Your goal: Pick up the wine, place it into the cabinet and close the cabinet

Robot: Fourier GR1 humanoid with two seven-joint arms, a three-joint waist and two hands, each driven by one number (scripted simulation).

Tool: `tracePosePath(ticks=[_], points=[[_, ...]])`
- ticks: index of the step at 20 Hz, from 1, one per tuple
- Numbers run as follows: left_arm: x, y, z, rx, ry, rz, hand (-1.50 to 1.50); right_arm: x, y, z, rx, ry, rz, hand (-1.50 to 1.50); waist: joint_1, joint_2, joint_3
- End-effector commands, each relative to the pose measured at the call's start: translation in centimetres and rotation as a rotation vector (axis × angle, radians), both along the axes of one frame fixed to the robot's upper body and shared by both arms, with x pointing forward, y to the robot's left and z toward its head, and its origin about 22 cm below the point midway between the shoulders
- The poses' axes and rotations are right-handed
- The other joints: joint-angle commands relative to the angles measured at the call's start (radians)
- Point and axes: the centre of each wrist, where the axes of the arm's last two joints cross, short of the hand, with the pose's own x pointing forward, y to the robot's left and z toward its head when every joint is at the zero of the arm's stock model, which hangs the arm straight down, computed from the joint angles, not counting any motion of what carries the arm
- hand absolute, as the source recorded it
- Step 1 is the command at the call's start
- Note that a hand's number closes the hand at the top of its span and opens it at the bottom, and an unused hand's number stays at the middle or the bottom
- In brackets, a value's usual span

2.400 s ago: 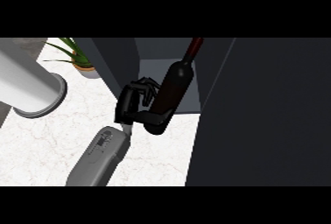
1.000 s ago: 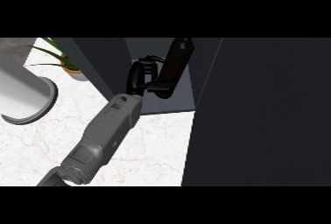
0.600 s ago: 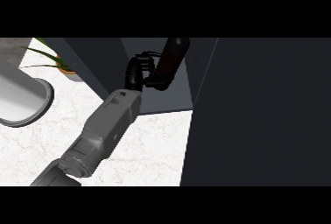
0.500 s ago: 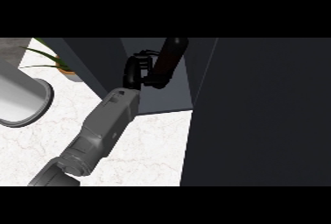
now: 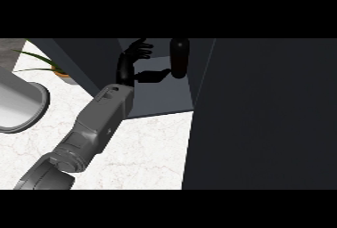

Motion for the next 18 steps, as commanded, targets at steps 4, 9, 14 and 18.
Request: tracePosePath(ticks=[4,9,14,18], points=[[0.8,1.7,1.1,0.07,-0.013,0.066,-1.5,-1.6,-0.5,2.8,0.08,-0.014,0.062,-1.5,-0.003,0.009,-0.001],[0.9,-0.5,1.9,-0.013,-0.038,0.006,-1.5,-1.1,-0.2,2.0,0.093,0.005,0.056,-1.5,0.01,0.01,-0.002],[1.6,0.6,3.1,-0.103,-0.106,-0.07,-1.5,-1.5,-0.4,2.3,0.088,-0.005,0.059,-1.5,0.009,0.006,-0.002],[1.4,-1.4,3.4,-0.202,-0.136,-0.146,1.5,-2.0,-0.5,2.6,0.084,0.017,0.056,-1.5,0.02,-0.005,-0.002]])
